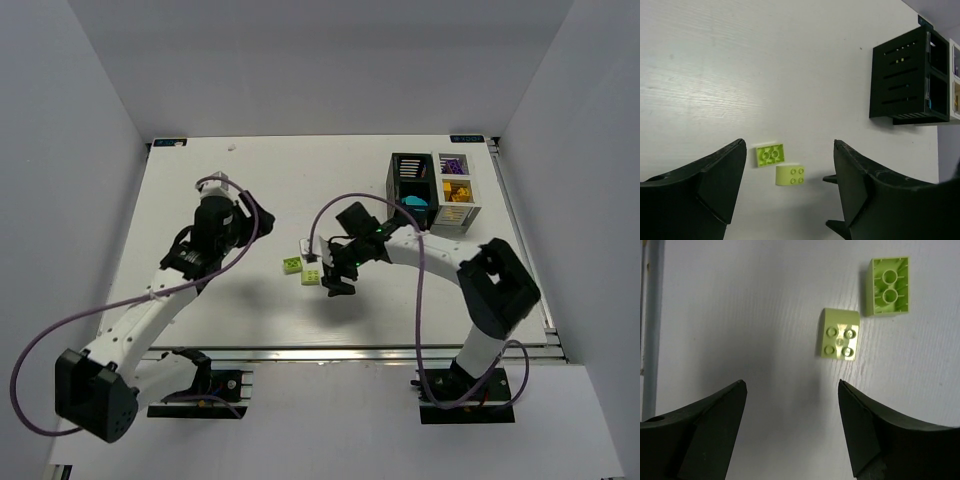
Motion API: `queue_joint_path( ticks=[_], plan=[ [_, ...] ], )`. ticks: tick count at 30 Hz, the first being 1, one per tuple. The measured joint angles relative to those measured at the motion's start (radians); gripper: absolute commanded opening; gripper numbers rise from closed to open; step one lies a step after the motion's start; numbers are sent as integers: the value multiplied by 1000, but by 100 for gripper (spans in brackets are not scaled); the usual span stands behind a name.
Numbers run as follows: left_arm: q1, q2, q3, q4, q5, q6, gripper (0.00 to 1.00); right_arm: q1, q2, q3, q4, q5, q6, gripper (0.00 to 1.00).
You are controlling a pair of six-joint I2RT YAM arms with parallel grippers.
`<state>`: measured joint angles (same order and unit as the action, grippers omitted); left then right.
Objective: Sort the legos into containers by color
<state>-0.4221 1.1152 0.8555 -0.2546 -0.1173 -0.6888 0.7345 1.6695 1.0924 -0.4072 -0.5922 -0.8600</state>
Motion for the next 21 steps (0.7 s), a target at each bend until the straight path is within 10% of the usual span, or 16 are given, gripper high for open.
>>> queue_joint_path(
  ticks=[21],
  plan=[
    [14, -357, -159, -302, -183, -80, 85, 104, 273, 176, 112, 190, 93, 66]
  ],
)
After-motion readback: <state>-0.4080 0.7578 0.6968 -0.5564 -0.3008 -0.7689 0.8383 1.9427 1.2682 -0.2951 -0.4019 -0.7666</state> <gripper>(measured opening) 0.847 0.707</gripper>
